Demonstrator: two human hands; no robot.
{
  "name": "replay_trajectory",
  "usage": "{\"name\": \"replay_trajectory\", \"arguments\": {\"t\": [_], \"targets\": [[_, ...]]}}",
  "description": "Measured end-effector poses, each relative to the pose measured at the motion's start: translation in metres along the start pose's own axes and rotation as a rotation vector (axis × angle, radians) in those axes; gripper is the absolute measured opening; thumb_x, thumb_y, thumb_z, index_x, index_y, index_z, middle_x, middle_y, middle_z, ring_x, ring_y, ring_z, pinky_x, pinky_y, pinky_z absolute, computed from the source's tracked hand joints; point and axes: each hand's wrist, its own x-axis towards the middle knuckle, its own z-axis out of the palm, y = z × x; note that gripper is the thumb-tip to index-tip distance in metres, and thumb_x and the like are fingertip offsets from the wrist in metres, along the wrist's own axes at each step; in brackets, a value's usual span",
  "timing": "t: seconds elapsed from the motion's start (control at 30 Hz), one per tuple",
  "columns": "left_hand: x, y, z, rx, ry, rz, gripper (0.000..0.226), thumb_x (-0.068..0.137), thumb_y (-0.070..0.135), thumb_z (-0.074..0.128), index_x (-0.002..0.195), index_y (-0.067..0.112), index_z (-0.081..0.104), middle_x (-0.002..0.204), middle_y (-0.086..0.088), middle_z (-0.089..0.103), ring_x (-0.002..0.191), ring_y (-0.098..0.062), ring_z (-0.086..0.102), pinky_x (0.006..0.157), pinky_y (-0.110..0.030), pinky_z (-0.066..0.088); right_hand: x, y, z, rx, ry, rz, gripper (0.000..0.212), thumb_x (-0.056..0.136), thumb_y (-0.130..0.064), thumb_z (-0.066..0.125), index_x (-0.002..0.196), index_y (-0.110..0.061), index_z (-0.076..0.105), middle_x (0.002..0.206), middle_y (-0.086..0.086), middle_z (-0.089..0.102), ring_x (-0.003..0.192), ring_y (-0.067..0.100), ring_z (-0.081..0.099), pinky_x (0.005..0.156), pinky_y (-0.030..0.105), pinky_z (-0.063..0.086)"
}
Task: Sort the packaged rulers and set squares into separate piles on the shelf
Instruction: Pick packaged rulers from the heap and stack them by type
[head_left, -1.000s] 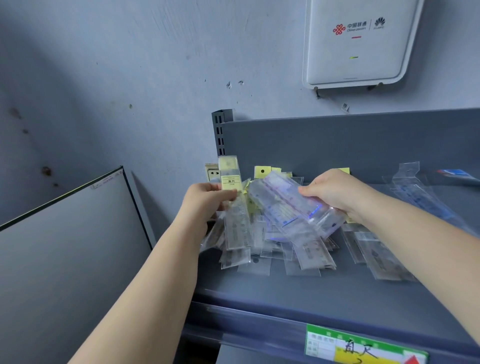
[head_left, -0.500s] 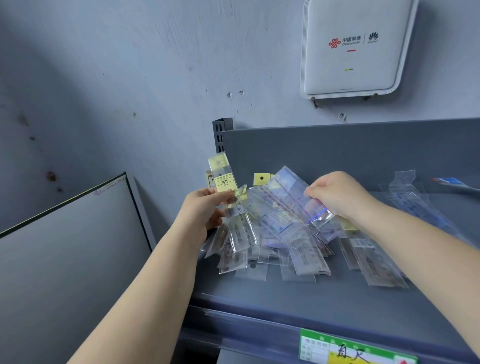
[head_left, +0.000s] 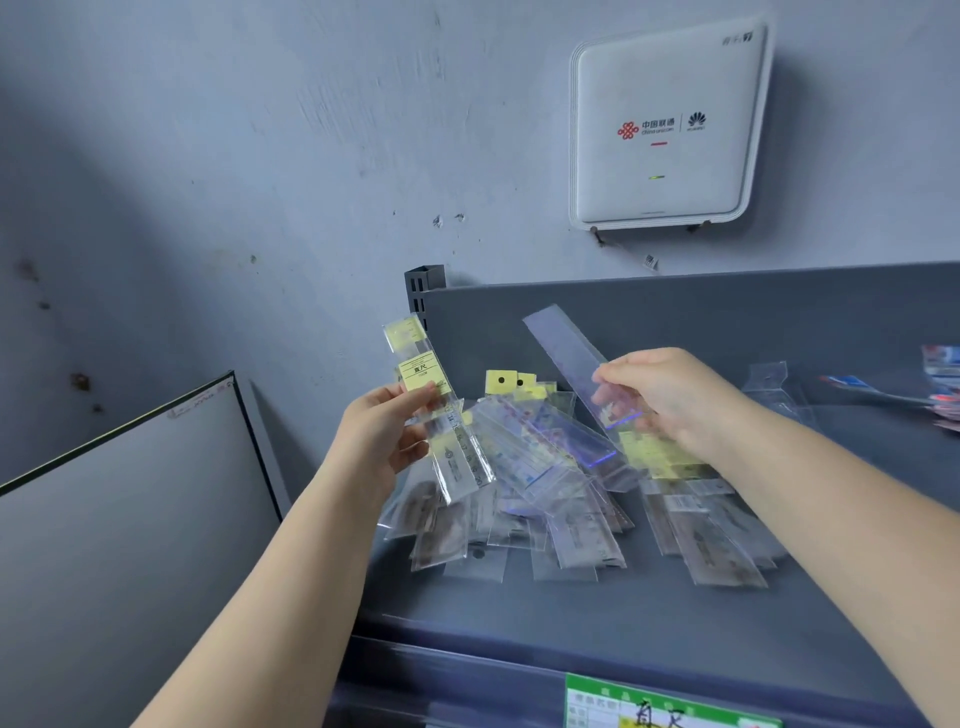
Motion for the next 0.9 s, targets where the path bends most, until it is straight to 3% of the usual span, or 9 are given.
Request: {"name": "replay_trajectory", "arguments": {"t": [0.2,0.33,0.53,0.67,0.8,0.9], "targets": [[-0.006,0.012,0.019,0.040,-0.084,0.004,0.010,0.085,0.012,0.067,0.083,0.012,0.056,0.064,0.001,0.066,0.047,-0.013,0.046,0.044,-0.019,0.044,-0.002,-0.012,-0.019,0.241,-0.037,0.080,0.011,0.088,-0.005,0.057,0.080,-0.010,0.062,0.058,-0.002,0.070,0.054,0.009,0.051,0.056,0.022,0.038],[-0.019,0.026,0.052,0.072,-0.197,0.039,0.014,0.082,0.007,0.068,0.077,0.011,0.055,0.054,0.002,0.064,0.039,-0.008,0.043,0.037,-0.015,0.039,-0.008,-0.015,-0.045,0.332,-0.037,0.091,0.012,0.087,0.002,0.056,0.086,-0.008,0.061,0.061,0.000,0.071,0.043,0.004,0.058,0.047,0.017,0.045],[-0.039,0.023,0.119,0.305,-0.332,0.116,0.017,0.079,0.010,0.074,0.075,0.009,0.057,0.069,-0.005,0.065,0.043,-0.008,0.054,0.043,-0.018,0.048,-0.026,-0.005,-0.096,0.305,0.077,0.069,0.013,0.084,0.006,0.059,0.086,-0.007,0.063,0.069,0.004,0.071,0.046,0.006,0.062,0.045,0.014,0.048],[-0.050,0.013,0.152,0.454,-0.388,0.104,0.020,0.078,0.013,0.076,0.072,0.005,0.058,0.071,-0.010,0.065,0.057,-0.022,0.057,0.057,-0.029,0.057,-0.037,0.004,-0.125,0.242,0.164,0.072,0.018,0.084,0.008,0.058,0.087,-0.009,0.063,0.077,0.004,0.070,0.055,0.009,0.060,0.055,0.018,0.045],[-0.052,0.005,0.174,0.594,-0.392,0.115,0.021,0.078,0.016,0.076,0.070,0.004,0.061,0.065,-0.006,0.064,0.037,-0.009,0.054,0.043,-0.019,0.051,-0.047,0.008,-0.148,0.233,0.216,0.046,0.021,0.084,0.007,0.057,0.089,-0.012,0.063,0.083,0.002,0.069,0.063,0.010,0.056,0.060,0.020,0.040],[-0.047,-0.001,0.183,0.759,-0.353,0.150,0.025,0.079,0.020,0.075,0.067,0.005,0.061,0.064,-0.007,0.065,0.047,-0.015,0.058,0.046,-0.021,0.052,-0.050,0.007,-0.158,0.201,0.222,-0.018,0.021,0.084,0.007,0.058,0.087,-0.013,0.062,0.085,0.005,0.069,0.069,0.013,0.060,0.071,0.023,0.046]]}}
